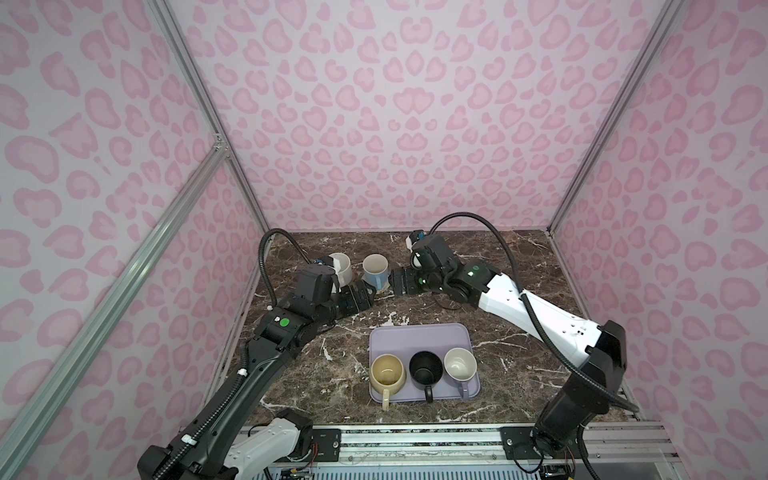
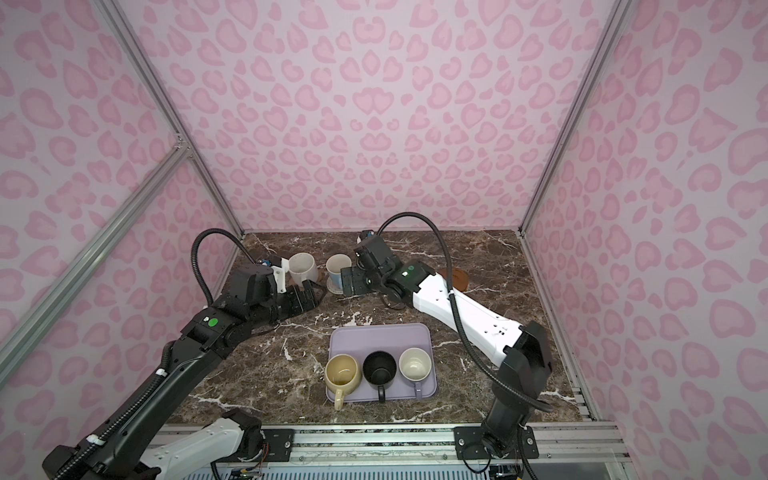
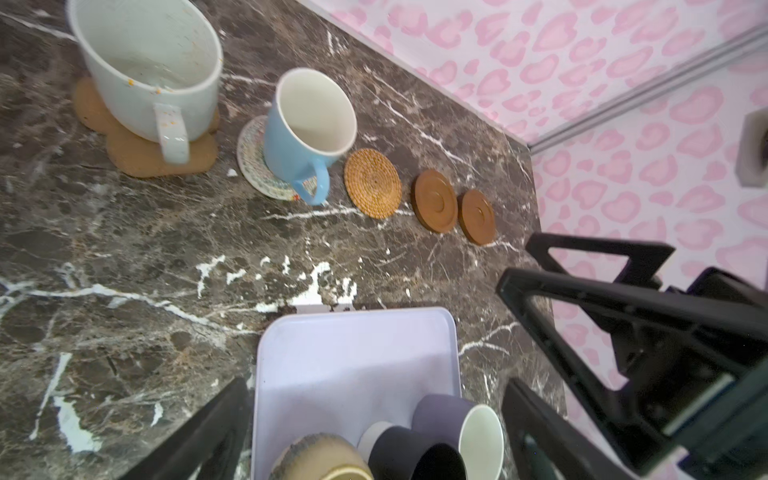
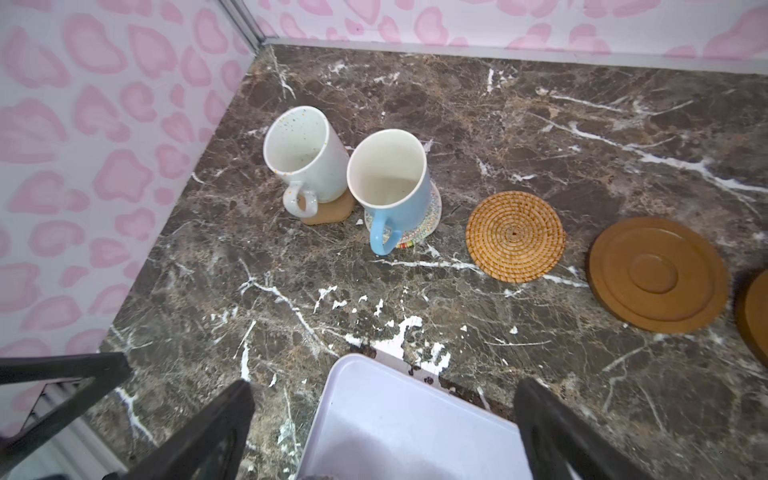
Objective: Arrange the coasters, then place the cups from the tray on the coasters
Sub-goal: 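Move both grippers back over the remaining mugs on the tray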
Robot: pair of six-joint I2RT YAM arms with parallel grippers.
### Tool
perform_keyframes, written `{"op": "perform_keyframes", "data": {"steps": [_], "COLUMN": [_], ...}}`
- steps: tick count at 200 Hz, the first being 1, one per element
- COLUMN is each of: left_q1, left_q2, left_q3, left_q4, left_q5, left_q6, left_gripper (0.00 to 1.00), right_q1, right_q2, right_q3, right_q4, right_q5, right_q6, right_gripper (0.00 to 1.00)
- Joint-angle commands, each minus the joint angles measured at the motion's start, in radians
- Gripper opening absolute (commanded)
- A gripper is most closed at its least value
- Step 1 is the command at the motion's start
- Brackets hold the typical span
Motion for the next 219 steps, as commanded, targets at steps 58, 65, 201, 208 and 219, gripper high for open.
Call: {"op": "perform_keyframes", "data": {"steps": [58,65,201,208,219], "left_q1": [-0.228,-0.245,-0.592,-0.602,-0.618], "left_q2": [-0.001,-0.009,0.09,0.098,0.107], "left_q3": [0.006,-0.015,-0.231,-0.236,-0.247], "left_q4": [-0.231,-0.232,-0.211,-0.211,-0.2], "left_q5": [-0.121,-0.12,-0.224,-0.23,-0.24], "left_q6": [-0.017,-0.028,-0.219,-0.224,-0.234], "left_gripper": [0.96,0.96,0.96,0.96,0.97], "right_q1": [-0.03,-0.032,-0.032,-0.032,-0.032], "right_q2": [-0.359,-0.381,-0.514,-0.518,-0.522], "right_q3": [-0.414,-0.44,-0.687,-0.691,-0.694], "right_q4": [0.134,0.133,0.194,0.198,0.201], "right_q5": [-0.22,-0.224,-0.343,-0.347,-0.352], "right_q6": [-0.116,-0.123,-0.146,-0.147,-0.151], "right_gripper": [1.0,1.0,0.98,0.98,0.98]}}
